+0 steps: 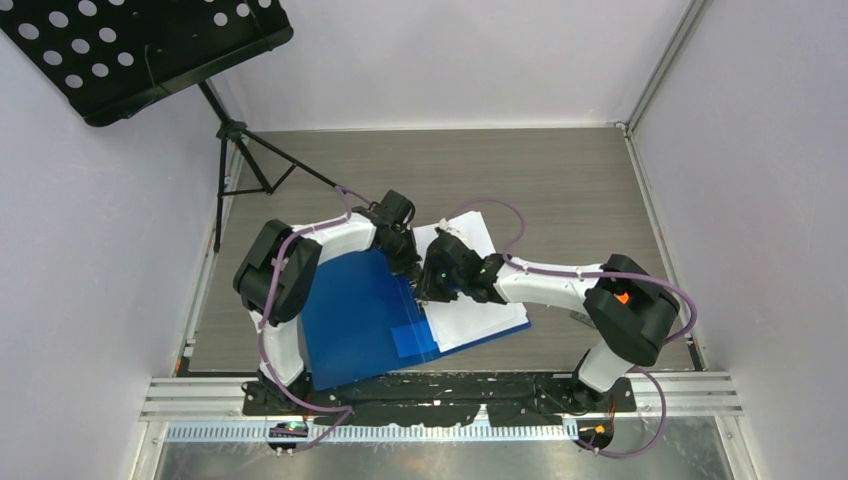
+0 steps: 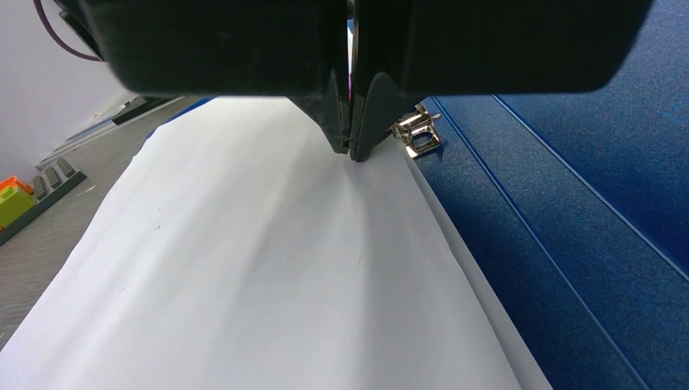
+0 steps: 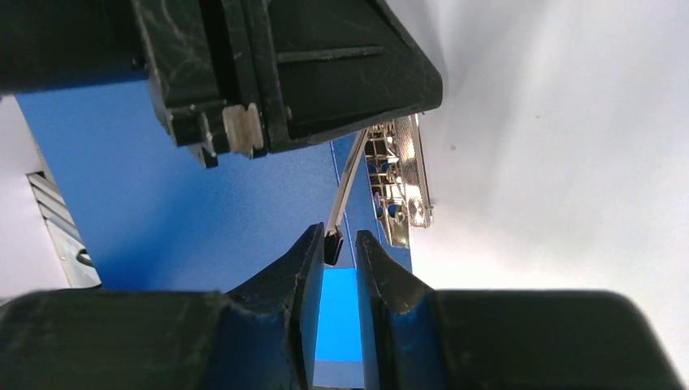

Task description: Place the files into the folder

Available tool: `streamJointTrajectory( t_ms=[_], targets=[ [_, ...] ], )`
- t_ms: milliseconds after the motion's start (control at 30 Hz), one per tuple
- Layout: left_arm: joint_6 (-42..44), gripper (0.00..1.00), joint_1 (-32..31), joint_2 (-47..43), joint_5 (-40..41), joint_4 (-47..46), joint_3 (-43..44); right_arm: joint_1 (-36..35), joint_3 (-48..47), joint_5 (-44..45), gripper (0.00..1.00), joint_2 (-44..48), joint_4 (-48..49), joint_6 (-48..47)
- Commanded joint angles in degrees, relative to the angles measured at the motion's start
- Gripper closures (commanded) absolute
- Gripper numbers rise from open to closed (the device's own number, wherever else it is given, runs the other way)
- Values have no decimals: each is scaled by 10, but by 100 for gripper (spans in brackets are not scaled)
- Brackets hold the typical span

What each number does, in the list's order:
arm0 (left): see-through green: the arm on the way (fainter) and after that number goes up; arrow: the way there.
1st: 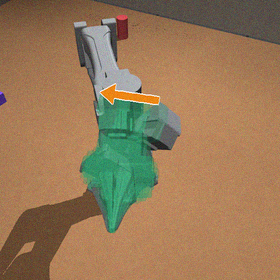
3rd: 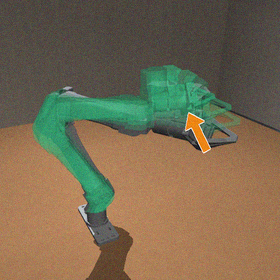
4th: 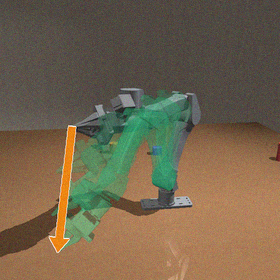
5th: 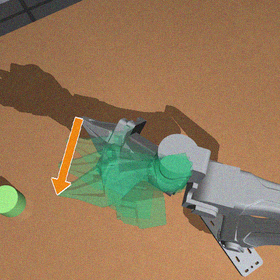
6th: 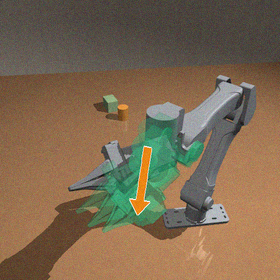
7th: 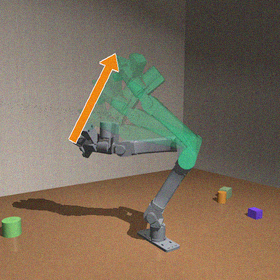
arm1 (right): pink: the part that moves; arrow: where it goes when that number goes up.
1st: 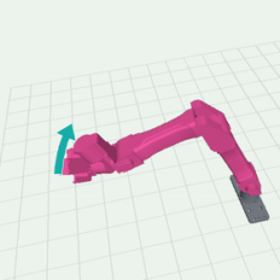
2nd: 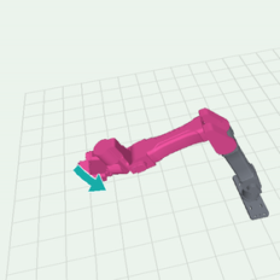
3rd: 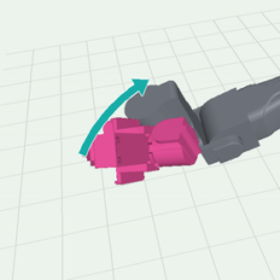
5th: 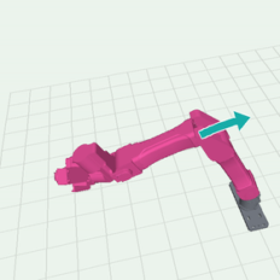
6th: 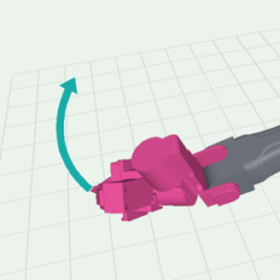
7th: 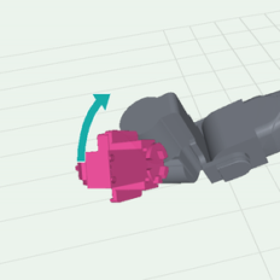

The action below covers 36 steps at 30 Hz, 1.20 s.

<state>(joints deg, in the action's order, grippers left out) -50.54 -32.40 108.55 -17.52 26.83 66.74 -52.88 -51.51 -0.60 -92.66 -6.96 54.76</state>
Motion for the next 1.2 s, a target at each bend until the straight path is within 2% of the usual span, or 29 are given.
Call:
streamJointTrajectory(
  t_ms=[0,500,1167],
  targets=[
    [19,100,2,24,62,35,0,-23,10,41,76,-12,-40,-35],
    [22,100,1,33,64,42,7,-71,33,161,94,-37,-103,-53],
    [42,100,4,59,60,54,19,-91,73,234,95,-102,-125,-14]
  ],
)
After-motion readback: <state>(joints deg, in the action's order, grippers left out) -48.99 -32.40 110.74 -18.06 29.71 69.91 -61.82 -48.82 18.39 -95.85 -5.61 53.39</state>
